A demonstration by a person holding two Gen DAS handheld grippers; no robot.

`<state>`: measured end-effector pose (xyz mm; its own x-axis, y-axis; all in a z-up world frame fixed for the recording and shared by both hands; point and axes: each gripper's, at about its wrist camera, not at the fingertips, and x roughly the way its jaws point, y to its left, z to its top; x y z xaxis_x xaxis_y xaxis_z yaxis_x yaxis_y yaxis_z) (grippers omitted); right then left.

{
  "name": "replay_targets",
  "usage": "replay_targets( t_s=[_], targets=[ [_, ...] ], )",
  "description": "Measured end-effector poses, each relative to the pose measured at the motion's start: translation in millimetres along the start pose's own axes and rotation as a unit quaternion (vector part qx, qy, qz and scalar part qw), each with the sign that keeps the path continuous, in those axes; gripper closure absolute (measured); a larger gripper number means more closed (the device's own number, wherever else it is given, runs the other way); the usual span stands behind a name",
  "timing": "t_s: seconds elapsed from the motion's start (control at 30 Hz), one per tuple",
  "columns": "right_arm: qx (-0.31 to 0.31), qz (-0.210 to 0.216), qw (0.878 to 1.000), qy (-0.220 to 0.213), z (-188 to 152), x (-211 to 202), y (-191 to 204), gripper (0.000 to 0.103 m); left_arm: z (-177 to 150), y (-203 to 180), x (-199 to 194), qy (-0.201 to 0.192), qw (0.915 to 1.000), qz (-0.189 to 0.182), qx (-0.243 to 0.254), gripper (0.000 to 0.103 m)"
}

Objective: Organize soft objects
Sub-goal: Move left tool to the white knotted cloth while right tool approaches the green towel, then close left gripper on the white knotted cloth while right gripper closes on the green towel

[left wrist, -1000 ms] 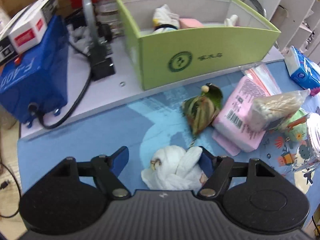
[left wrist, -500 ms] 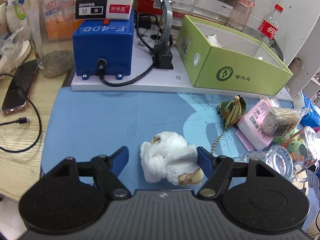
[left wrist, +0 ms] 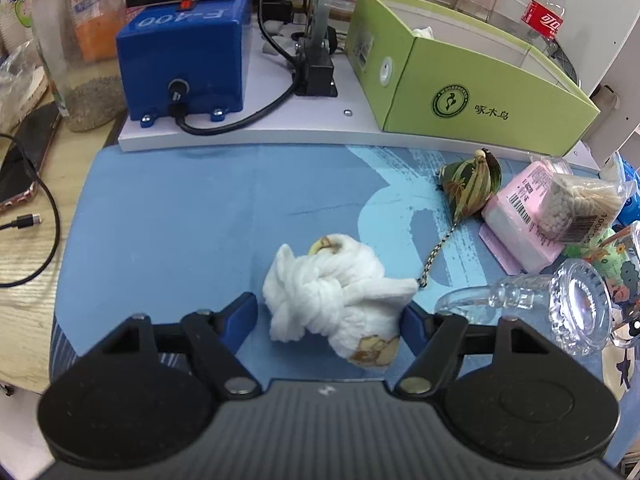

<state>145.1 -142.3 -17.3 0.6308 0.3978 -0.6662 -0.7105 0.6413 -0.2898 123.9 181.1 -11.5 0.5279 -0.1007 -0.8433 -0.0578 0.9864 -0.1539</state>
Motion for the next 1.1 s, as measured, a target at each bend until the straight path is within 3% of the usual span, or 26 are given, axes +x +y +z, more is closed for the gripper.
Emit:
replay_targets(
  t_s=[0.1, 0.27, 0.53, 0.67, 0.73, 0.8, 0.83, 0.9, 1.0, 1.1],
  targets=[
    [-0.017, 0.011, 1.000, -0.016, -7, 7, -2, 0.046, 0, -1, 1, 0.002, 1.0000, 0.003, 0.004, 0.029],
    [0.019, 0.026, 0.999, -0.037, -14, 9, -10, 0.045, -1, 0, 1, -0.006, 0.9999, 0.004, 0.011, 0.029],
    [0.126, 0.029, 0.991, -0.031, -22, 13, -19, 0.043, -9, -8, 3, -0.024, 0.9988, 0.025, 0.035, 0.028],
    [0.129, 0.026, 0.991, -0.028, -21, 13, -17, 0.043, -9, -11, 4, -0.028, 0.9986, 0.030, 0.034, 0.028],
    [0.115, 0.014, 0.993, -0.027, -18, 11, -11, 0.043, -9, -11, 3, -0.033, 0.9987, 0.021, 0.032, 0.034],
    [0.092, 0.000, 0.995, -0.024, -15, 8, -5, 0.049, -10, -13, 3, -0.036, 0.9985, 0.022, 0.036, 0.051],
    [0.097, -0.005, 0.995, -0.020, -13, 8, -4, 0.052, -10, -13, 2, -0.040, 0.9980, 0.029, 0.039, 0.053],
    [0.132, -0.001, 0.991, -0.017, -13, 5, -6, 0.075, -12, -12, -1, -0.043, 0.9983, 0.023, 0.032, 0.056],
    [0.150, -0.008, 0.988, -0.025, -15, -6, -2, 0.083, -14, -9, -10, -0.051, 0.9983, 0.014, 0.023, 0.056],
    [0.161, -0.020, 0.986, -0.034, -19, -24, 1, 0.083, -15, -9, -23, -0.061, 0.9980, 0.002, 0.017, 0.056]
  ],
)
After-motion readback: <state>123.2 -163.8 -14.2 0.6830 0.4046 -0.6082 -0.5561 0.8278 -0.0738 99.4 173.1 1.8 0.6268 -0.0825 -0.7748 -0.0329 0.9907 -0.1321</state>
